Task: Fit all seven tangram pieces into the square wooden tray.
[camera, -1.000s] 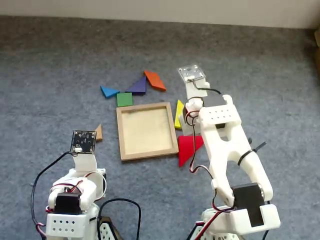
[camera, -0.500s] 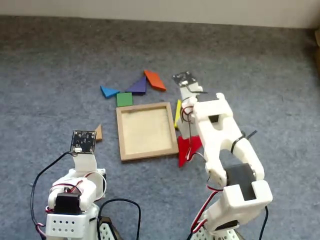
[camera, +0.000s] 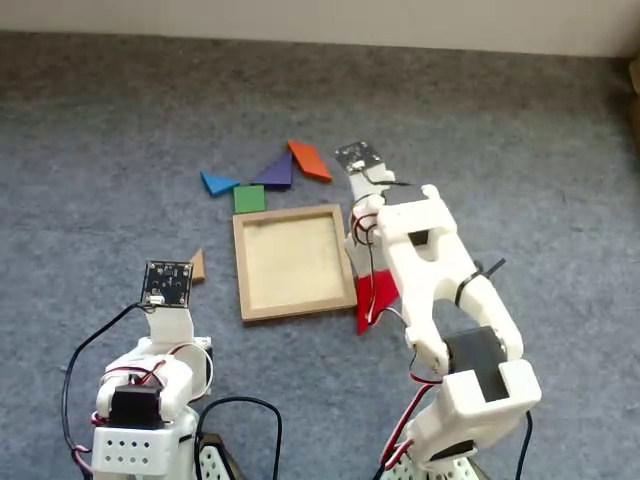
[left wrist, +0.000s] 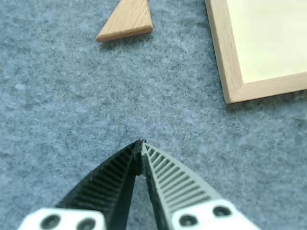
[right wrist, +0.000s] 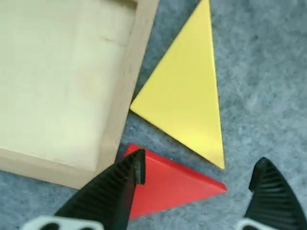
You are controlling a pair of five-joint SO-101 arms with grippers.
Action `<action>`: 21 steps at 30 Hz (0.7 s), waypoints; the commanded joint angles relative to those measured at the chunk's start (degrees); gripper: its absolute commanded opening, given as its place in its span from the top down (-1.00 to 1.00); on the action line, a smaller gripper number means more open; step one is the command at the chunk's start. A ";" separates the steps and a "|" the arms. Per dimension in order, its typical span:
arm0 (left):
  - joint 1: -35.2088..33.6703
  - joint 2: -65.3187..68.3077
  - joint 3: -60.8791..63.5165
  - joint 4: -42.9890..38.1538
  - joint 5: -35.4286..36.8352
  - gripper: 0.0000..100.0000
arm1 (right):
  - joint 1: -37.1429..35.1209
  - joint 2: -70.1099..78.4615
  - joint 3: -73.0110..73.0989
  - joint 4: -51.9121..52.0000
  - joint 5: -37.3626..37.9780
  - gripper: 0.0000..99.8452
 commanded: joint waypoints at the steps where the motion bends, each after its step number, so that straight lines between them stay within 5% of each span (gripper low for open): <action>1: 0.57 -2.15 0.92 0.26 -0.18 0.99 | -0.57 -0.75 -2.95 -3.65 -3.43 0.32; 21: 0.57 -2.15 0.92 0.26 -0.18 0.99 | -0.48 -0.75 -2.51 -3.82 -3.96 0.32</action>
